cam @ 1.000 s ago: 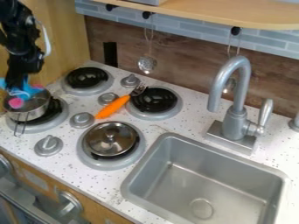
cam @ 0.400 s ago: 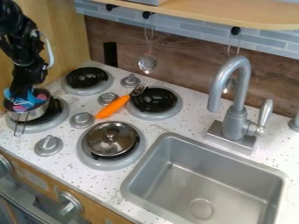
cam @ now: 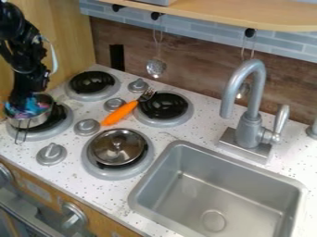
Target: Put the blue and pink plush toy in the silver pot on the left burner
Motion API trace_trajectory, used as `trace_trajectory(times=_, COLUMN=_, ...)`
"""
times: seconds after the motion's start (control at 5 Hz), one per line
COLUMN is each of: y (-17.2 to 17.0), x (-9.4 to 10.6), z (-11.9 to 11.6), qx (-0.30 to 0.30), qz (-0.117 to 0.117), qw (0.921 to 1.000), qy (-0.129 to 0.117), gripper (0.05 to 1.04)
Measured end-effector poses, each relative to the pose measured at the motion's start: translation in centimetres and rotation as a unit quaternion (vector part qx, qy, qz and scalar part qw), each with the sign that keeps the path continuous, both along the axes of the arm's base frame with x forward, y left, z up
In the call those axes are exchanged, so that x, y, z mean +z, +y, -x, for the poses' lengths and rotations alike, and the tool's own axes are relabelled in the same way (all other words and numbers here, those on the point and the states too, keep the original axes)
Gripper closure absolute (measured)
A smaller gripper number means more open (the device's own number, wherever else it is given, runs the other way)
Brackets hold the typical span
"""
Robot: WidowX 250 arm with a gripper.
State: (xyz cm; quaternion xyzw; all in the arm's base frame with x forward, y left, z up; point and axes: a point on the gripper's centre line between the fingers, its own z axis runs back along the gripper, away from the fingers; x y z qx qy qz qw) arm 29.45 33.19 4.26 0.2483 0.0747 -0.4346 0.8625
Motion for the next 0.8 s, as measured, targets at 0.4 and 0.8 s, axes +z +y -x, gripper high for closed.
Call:
trace_trajectory(times=0.4, y=-1.6, x=3.6, z=-0.9, qx=-0.031, qz=-0.031, qw=0.9985, qy=-0.033, gripper=0.076)
trace_trajectory(times=0.8, y=-8.7, x=7.2, z=-3.2, qx=-0.177, qz=-0.047, qw=0.9793, qy=-0.086, gripper=0.079)
